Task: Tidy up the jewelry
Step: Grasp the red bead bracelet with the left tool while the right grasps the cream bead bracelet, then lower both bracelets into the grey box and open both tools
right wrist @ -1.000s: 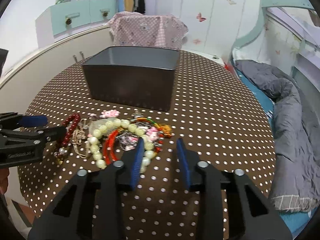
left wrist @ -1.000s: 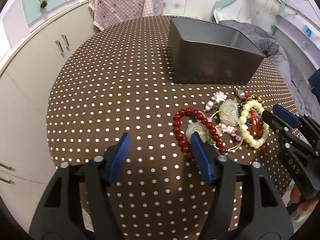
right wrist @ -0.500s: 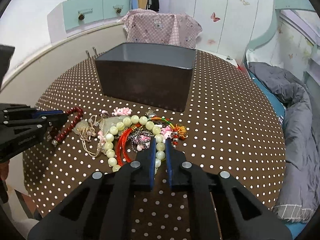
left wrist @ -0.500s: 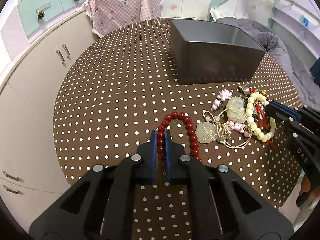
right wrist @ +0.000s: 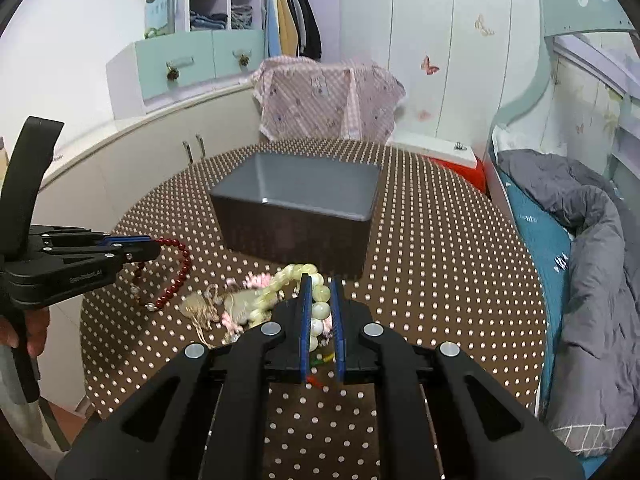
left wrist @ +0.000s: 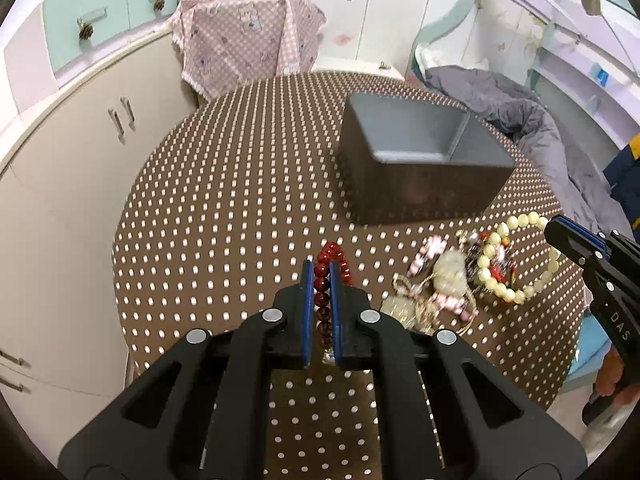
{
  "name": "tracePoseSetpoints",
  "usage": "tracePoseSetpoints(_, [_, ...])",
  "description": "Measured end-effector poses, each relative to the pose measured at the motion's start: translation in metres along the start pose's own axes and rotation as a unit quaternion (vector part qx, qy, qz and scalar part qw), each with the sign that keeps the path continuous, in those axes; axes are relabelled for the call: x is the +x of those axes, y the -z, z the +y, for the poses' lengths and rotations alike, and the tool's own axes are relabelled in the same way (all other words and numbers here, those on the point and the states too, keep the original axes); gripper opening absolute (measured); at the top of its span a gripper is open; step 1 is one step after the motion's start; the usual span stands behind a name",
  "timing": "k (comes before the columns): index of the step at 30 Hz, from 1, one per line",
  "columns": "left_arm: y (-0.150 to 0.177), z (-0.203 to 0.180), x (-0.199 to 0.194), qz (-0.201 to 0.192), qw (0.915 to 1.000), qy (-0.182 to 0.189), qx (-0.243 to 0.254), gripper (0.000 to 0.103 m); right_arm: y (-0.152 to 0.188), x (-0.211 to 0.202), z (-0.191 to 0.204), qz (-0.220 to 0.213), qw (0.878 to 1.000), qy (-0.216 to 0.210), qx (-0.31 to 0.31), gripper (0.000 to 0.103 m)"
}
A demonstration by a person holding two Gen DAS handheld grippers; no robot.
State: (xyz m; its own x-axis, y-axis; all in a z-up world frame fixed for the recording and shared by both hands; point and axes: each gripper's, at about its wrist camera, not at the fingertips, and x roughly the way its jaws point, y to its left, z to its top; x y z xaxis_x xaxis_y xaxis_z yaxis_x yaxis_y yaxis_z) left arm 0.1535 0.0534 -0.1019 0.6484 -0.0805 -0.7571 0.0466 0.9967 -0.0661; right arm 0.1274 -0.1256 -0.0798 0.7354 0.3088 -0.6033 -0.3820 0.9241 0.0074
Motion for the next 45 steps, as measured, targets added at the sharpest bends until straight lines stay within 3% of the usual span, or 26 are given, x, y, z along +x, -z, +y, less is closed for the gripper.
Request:
tracePoseSetpoints(13, [-0.024,-0.016,-0.022,-0.048,0.9983,0.032,0.011,0.008,-0.028,-0.019,-0.006,-0.054,0.998,0.019,-0.007,0.008])
tracePoseSetpoints(26, [-0.064,-0.034,-0.04,-0.103,0.9922,0.056,0.042,0.008,-0.062,-0.011,-0.008,-0.093,0.995,0.025,-0.023,0.008])
tracePoseSetpoints(34, [-0.085,-0.047,-0.014,-0.093,0.9911,0.086,0.042,0.008,-0.072,0.02,-0.01,-0.071,0.997,0.018,-0.021,0.008])
tracePoseSetpoints(45, [-0.096,-0.05,0.027,-0.061,0.9932,0.094,0.033,0.008,-0.072,0.063,-0.02,-0.016,1.0,-0.005,-0.013,0.008])
